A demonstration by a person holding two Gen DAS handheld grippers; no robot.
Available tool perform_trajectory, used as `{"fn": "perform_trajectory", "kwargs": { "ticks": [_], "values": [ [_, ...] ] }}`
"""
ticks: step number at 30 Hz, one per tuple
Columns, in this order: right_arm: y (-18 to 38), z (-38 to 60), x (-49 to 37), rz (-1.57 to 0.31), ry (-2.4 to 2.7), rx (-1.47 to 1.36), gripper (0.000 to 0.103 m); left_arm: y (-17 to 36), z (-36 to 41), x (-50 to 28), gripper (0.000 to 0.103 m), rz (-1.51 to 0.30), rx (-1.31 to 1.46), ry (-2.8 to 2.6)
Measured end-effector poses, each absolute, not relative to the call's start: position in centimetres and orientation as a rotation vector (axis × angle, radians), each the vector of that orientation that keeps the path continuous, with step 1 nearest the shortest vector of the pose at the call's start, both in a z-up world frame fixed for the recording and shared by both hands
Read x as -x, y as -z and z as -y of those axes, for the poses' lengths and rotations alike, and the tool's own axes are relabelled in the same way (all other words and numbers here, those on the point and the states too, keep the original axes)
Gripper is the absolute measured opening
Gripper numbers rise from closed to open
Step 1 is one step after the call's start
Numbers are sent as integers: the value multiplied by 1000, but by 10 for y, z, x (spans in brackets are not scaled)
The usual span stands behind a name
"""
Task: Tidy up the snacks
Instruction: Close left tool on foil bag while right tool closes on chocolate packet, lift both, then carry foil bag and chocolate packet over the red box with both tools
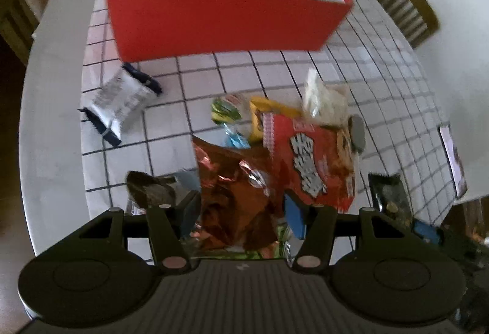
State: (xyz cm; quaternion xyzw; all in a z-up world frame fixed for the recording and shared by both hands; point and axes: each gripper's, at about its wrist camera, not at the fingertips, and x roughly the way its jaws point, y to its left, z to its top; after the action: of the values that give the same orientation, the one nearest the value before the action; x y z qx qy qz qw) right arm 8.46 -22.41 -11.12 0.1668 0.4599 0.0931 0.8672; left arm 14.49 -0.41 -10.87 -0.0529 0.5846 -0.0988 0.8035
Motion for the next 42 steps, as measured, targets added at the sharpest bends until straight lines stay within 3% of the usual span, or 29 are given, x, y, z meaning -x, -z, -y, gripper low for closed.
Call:
{"fn": "perform_trajectory", "kwargs": {
  "ticks": [5,14,30,42],
  "values": [
    [113,225,-85,-967,-192,-348,34,118,17,-145,57,-1276,43,204],
    [111,224,-88,-963,-187,-345,34,116,10,-144,38,-1252,87,184],
    [80,213,-116,-888,-236,-260,34,64,-20,-135,37,-1095,212,166],
    [29,196,-194,-786,-343,-156,34,18,-24,-179,37,-974,168,121]
  ]
}}
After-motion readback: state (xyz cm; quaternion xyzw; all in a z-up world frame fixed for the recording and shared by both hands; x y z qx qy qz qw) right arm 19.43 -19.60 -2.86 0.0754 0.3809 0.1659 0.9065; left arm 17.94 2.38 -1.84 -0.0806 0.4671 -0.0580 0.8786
